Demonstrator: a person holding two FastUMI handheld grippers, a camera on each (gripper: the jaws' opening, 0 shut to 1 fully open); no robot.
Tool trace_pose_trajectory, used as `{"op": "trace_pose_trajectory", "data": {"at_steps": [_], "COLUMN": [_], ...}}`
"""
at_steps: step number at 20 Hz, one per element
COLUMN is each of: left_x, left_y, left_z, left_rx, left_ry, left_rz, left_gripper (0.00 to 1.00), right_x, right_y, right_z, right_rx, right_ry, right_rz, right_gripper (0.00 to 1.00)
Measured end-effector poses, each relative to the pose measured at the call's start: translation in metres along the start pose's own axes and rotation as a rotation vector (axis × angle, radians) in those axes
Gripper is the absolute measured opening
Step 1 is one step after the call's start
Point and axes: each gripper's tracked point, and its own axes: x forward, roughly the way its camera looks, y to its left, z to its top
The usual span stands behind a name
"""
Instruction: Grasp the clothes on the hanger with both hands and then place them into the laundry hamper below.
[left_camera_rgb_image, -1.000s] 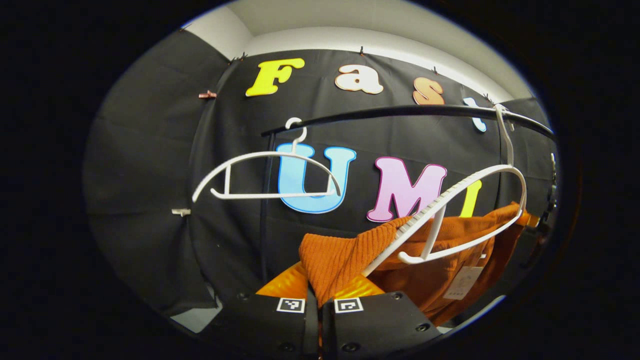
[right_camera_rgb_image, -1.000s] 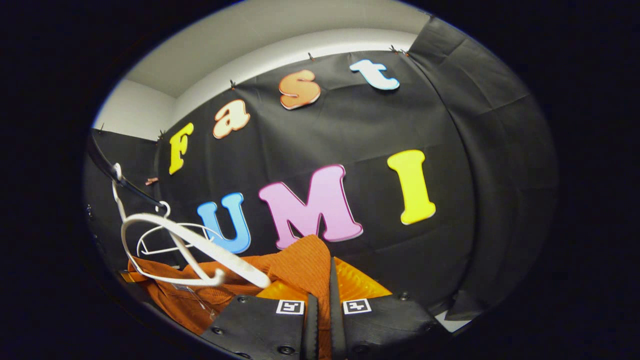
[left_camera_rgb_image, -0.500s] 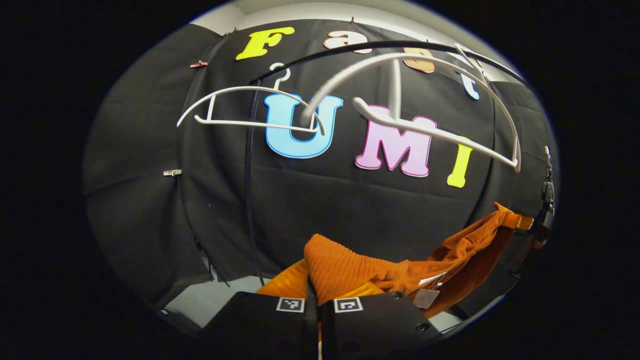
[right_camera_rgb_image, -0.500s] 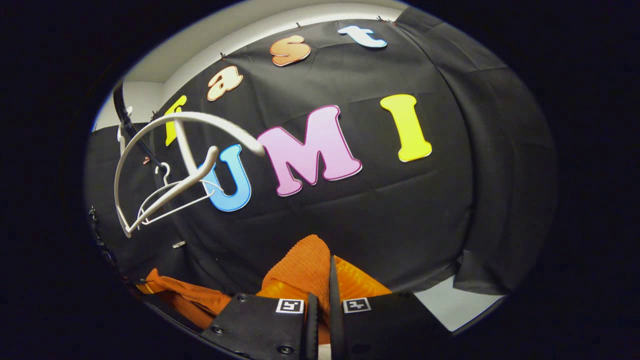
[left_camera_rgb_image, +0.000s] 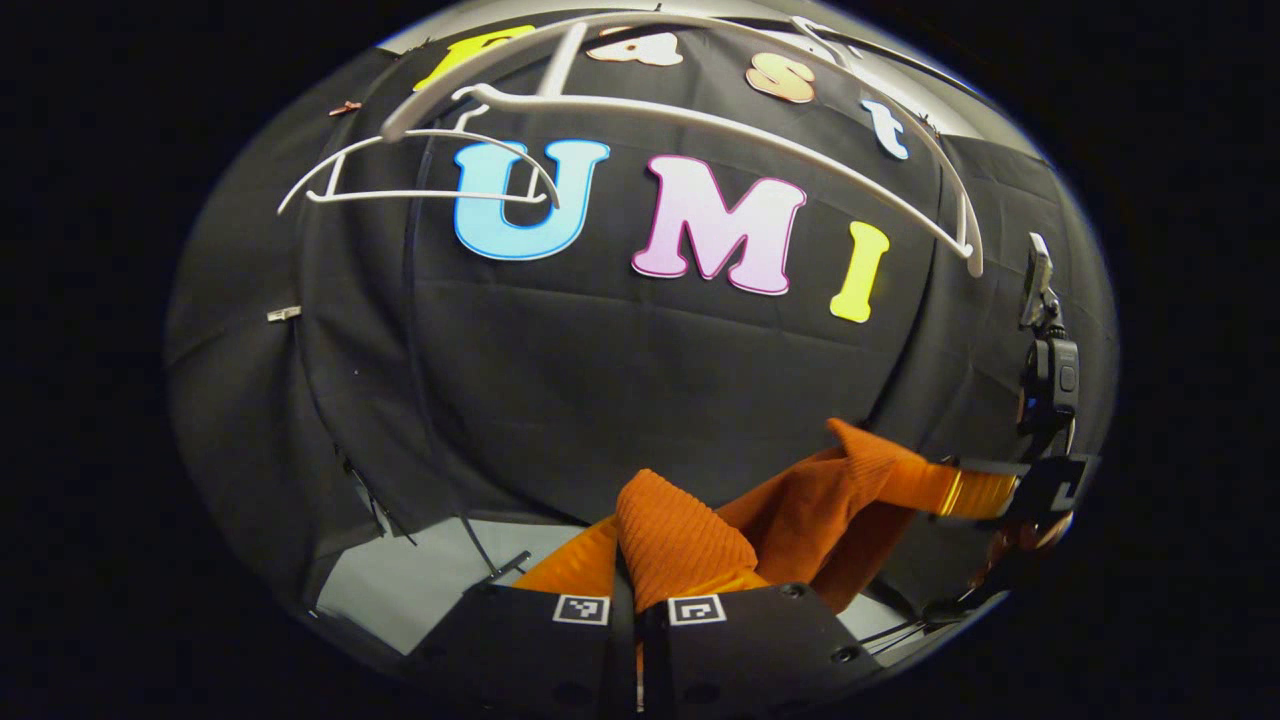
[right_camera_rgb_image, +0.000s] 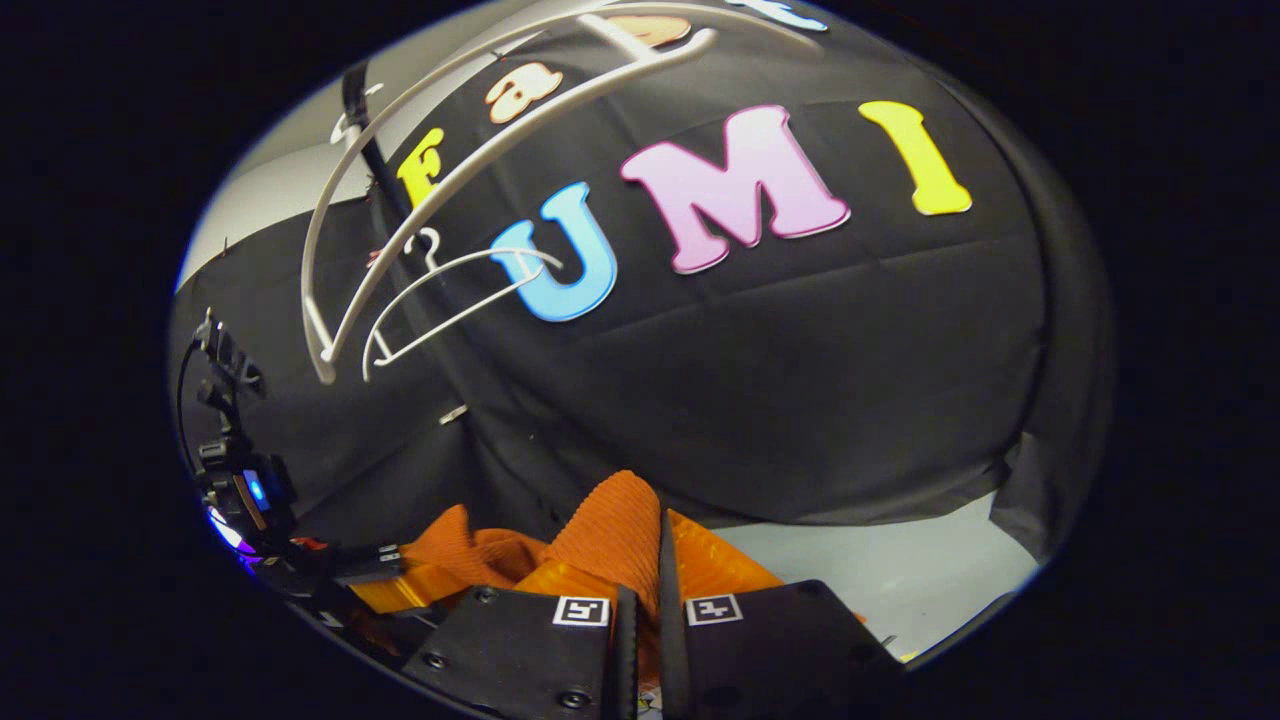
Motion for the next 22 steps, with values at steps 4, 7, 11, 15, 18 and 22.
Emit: {"op": "trace_pose_trajectory", "data": {"at_steps": [4, 7, 11, 15, 18, 22], "left_x": [0.020, 0.027, 0.029, 0.038, 0.030, 0.020], "left_y": [-0.002, -0.001, -0.002, 0.021, 0.022, 0.022], "left_z": [-0.026, -0.064, -0.108, -0.125, -0.111, -0.108], "left_rx": [-0.022, -0.051, -0.129, -0.150, -0.149, -0.128], "left_ry": [0.098, 0.235, 0.414, 0.457, 0.418, 0.398], "left_rz": [0.002, -0.027, -0.052, -0.023, -0.016, -0.015], "left_gripper": [0.06, 0.13, 0.26, 0.96, 0.95, 0.95], "right_x": [0.012, 0.017, 0.013, 0.007, 0.002, -0.006], "right_y": [0.010, -0.007, -0.037, -0.041, -0.045, -0.041], "right_z": [-0.045, -0.081, -0.125, -0.121, -0.115, -0.115], "right_rx": [-0.046, -0.090, -0.122, -0.109, -0.126, -0.124], "right_ry": [0.138, 0.252, 0.425, 0.410, 0.400, 0.392], "right_rz": [-0.001, -0.061, -0.132, -0.149, -0.167, -0.166], "right_gripper": [0.13, 0.14, 0.39, 0.78, 0.99, 0.99]}}
